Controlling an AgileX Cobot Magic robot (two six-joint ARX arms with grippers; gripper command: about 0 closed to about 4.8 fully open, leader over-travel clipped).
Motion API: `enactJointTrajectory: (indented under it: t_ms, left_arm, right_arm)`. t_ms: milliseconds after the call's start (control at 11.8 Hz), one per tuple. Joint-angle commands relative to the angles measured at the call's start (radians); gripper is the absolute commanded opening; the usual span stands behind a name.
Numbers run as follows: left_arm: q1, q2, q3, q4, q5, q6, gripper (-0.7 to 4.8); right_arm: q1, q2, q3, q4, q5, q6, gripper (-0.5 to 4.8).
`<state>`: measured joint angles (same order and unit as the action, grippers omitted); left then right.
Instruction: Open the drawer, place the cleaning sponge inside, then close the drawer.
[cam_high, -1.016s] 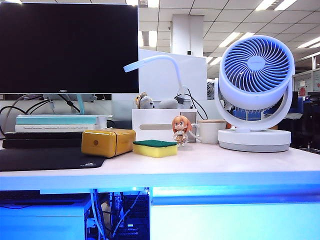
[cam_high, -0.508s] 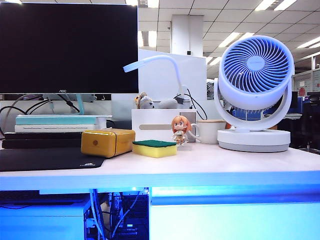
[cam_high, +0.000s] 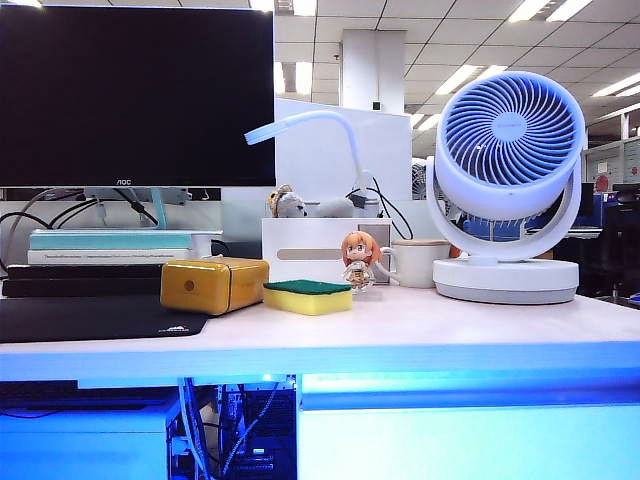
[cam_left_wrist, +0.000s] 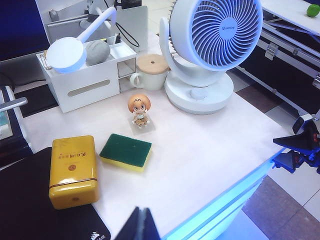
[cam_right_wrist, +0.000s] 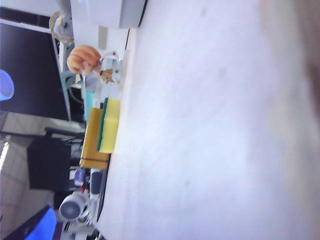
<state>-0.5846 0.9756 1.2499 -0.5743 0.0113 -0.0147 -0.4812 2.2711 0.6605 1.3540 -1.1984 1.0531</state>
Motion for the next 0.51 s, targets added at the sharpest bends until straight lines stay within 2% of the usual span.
enactJointTrajectory:
  t_ms: [85,508]
  left_arm:
    - [0.001,-0.002,0.004,0.006,0.0,0.007,-0.05]
    - [0.001,-0.002,0.005,0.007,0.0,0.008,-0.05]
  right_arm:
    - [-0.02,-0.07,-0.045,0.061,-0.005,-0.028,4.79]
    - [-0.021,-0.092,-0.144,0.061,-0.009,-0.037,4.79]
